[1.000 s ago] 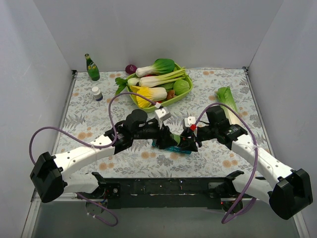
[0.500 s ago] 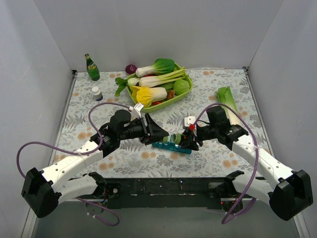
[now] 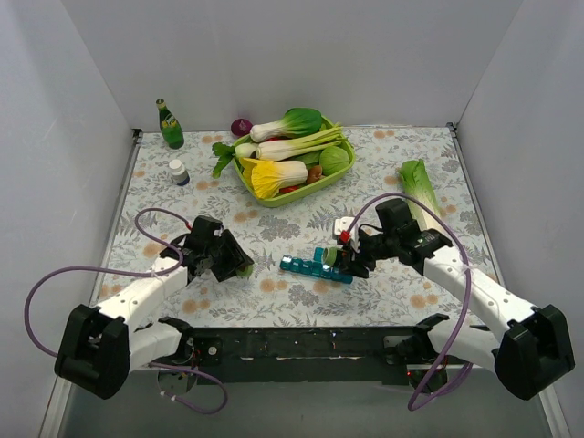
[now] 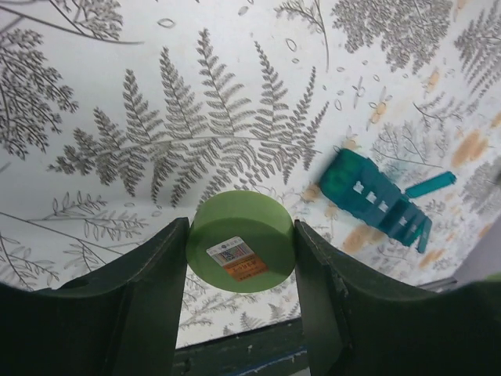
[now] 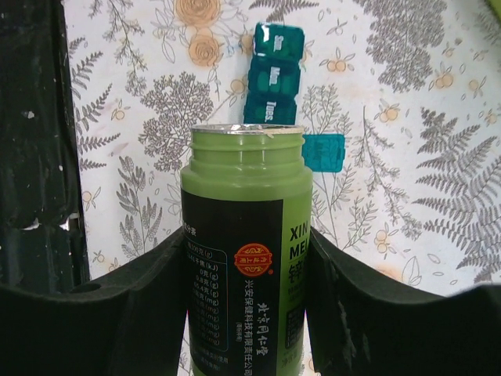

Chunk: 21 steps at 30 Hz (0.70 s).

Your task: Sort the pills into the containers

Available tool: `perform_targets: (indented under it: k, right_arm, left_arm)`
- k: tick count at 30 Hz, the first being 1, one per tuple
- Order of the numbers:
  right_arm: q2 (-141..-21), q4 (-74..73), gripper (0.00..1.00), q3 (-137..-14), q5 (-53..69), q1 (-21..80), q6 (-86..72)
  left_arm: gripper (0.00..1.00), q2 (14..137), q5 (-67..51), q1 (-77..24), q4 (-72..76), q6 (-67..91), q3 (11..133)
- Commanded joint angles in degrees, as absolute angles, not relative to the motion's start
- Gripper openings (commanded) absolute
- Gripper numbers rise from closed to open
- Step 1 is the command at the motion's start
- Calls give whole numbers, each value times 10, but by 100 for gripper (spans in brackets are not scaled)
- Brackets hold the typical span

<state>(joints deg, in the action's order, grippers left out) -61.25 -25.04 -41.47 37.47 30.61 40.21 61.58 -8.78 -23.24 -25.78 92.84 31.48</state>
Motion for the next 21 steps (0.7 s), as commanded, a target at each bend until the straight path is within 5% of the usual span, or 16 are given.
perform_targets:
  k: [1, 3, 7, 13, 21]
  right_arm:
    - [-622, -265, 2, -441, 332, 321, 409]
    - [-636, -285, 2, -455, 315, 332, 410]
    - [-664, -320, 2, -474, 263, 358, 411]
    - [-684, -327, 2, -485, 235, 386, 403]
    - [-724, -332, 2, -508, 229, 408, 379]
  left_arm:
    - [12, 643, -36, -221, -254, 886, 332]
    - [17, 666, -13, -217, -268, 885, 341]
    - [54, 678, -9, -212, -281, 881, 348]
    - [87, 630, -24, -209, -294, 867, 361]
    - [98, 532, -110, -208, -260, 700, 372]
